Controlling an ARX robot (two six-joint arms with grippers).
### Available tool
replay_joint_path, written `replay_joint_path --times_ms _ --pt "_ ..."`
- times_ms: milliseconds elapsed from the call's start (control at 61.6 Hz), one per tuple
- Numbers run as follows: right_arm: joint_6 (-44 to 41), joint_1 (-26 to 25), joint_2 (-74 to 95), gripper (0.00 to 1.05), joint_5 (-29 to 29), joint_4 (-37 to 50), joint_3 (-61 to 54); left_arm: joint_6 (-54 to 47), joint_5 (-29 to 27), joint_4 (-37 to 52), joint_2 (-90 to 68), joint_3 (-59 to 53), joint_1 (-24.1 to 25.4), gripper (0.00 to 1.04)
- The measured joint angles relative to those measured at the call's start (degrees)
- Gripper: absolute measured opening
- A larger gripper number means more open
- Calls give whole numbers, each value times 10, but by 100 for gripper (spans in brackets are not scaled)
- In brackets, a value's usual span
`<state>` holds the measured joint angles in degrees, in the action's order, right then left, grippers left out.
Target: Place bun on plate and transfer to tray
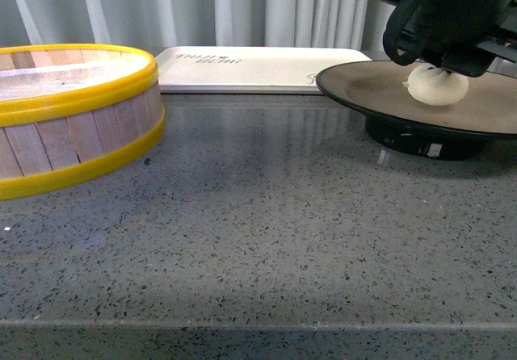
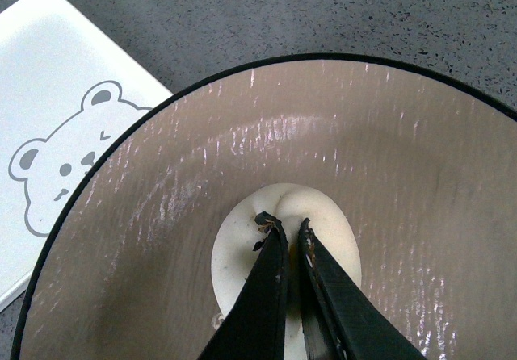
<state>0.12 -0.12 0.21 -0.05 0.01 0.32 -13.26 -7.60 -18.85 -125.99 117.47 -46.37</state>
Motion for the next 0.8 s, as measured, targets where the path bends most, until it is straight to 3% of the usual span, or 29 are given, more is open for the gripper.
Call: replay_joint_path --times_ms 211,276,568,746,795 --pt "0 0 0 96 0 0 0 -16 2 -13 1 -14 7 4" --pt "0 0 0 96 0 0 0 -18 5 -15 3 -17 8 10" --pt "0 0 0 96 0 0 0 -19 16 -31 10 -16 9 54" --pt "0 0 0 96 0 0 0 -11 32 -55 10 17 7 93" --pt "0 0 0 96 0 0 0 -5 38 -60 11 27 7 99"
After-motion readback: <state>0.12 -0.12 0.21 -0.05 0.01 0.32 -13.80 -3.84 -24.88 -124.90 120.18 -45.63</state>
